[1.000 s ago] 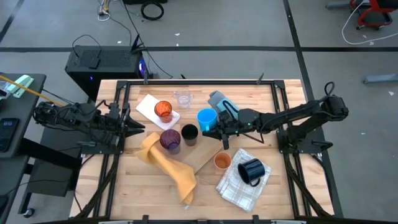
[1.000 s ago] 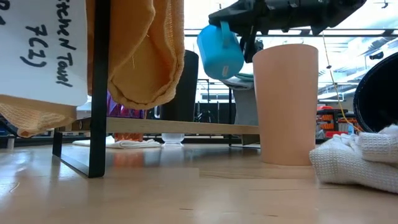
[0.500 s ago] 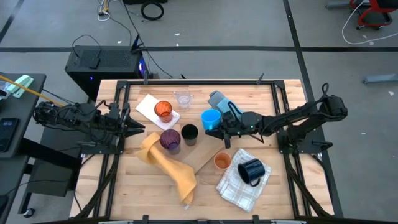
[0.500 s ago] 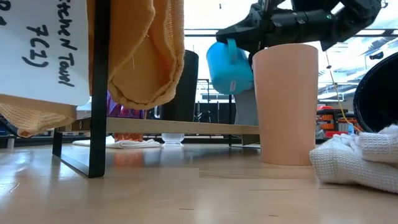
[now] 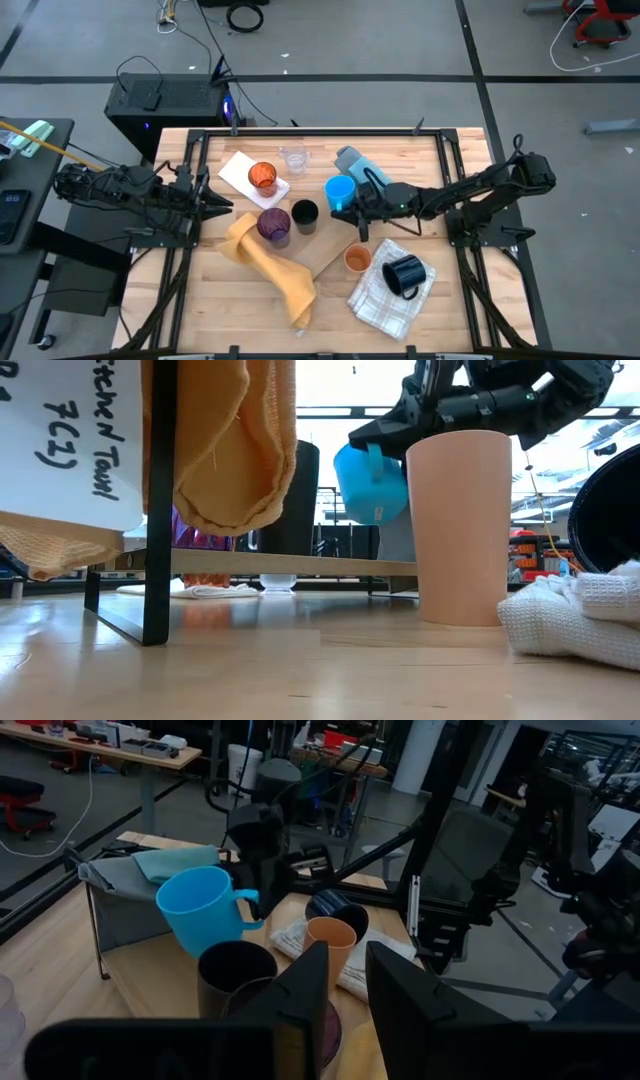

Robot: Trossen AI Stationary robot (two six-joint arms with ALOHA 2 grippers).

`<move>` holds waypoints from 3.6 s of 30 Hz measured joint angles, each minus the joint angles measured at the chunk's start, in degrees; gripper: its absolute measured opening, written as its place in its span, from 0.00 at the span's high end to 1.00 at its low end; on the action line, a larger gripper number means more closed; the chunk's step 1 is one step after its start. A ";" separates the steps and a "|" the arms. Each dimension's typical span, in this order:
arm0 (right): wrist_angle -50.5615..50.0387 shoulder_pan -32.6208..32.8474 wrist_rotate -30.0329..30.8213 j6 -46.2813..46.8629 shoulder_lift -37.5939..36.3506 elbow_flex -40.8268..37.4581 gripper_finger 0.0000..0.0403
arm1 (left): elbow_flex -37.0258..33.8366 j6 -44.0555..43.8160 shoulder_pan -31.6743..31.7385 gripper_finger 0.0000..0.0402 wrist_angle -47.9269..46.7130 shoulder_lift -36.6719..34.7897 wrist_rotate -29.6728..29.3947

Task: Stack small to large cups/mugs on shelf
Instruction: Put the blue mug on the shelf

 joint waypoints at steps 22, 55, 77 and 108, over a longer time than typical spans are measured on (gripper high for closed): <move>6.43 0.85 0.73 -5.54 11.32 1.07 0.97 | 0.01 0.95 0.00 0.81 -0.48 -0.02 0.00; 4.96 -0.68 -2.35 -4.79 14.41 5.02 0.96 | 0.01 1.50 0.00 0.81 -0.83 -0.02 -0.01; 1.82 -0.65 -3.59 -3.64 14.39 5.02 0.92 | 0.01 1.48 0.00 0.82 -2.16 -0.02 0.00; -1.50 -1.03 -4.38 -3.59 14.39 4.97 0.82 | 0.01 1.35 0.00 0.81 -3.47 0.00 0.00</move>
